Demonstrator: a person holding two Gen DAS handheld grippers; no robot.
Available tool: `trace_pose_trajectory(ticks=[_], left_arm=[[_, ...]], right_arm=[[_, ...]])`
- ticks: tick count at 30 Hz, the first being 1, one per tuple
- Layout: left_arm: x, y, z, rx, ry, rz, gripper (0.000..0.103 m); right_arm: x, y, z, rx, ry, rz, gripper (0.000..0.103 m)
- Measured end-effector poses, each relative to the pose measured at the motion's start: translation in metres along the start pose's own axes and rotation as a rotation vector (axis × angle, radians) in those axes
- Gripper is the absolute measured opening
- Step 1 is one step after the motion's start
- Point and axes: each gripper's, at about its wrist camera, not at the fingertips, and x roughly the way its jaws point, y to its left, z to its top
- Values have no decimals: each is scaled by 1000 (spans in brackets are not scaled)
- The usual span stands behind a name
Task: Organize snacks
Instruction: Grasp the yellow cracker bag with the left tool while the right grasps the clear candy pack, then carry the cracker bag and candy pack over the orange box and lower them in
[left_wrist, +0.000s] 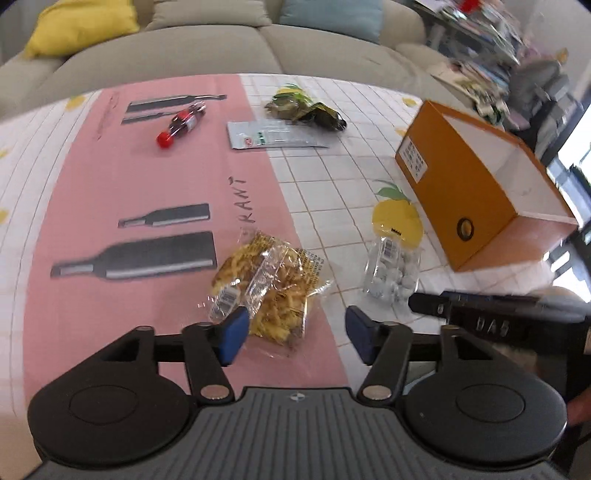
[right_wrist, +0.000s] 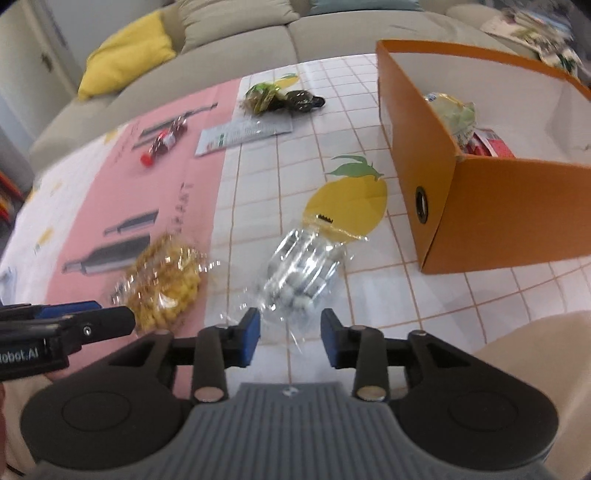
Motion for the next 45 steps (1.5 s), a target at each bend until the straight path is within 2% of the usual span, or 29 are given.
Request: trace_pose_trajectory(ticks=[2, 8, 12, 16, 21, 28, 36, 40, 45], left_arm=[[6, -2, 2, 53, 0, 3, 76], [23, -3, 8, 205, 6, 36, 83], [34, 2, 12, 249, 23, 58, 85], [47, 5, 14, 268, 47, 41, 87], [60, 1, 13, 309, 48, 57, 94], [75, 5, 13, 310, 28, 53, 102], [83, 11, 12, 292, 21, 29, 103], [78, 11, 12, 261, 6, 32, 92], [71, 13, 13, 169, 3, 56, 87]], right_arm=[[4, -2, 4, 34, -8, 3, 48], [20, -9, 14, 111, 13, 4, 57], [31, -13, 20, 152, 29, 6, 64], [40, -10, 22, 133, 35, -9, 67], [47, -1, 21, 58, 26, -33, 68], [53, 12, 17, -40, -8, -58, 70], [55, 16, 15, -102, -30, -88, 62], [54, 15, 15, -93, -30, -85, 60], [52, 19, 13, -120, -34, -87, 58]])
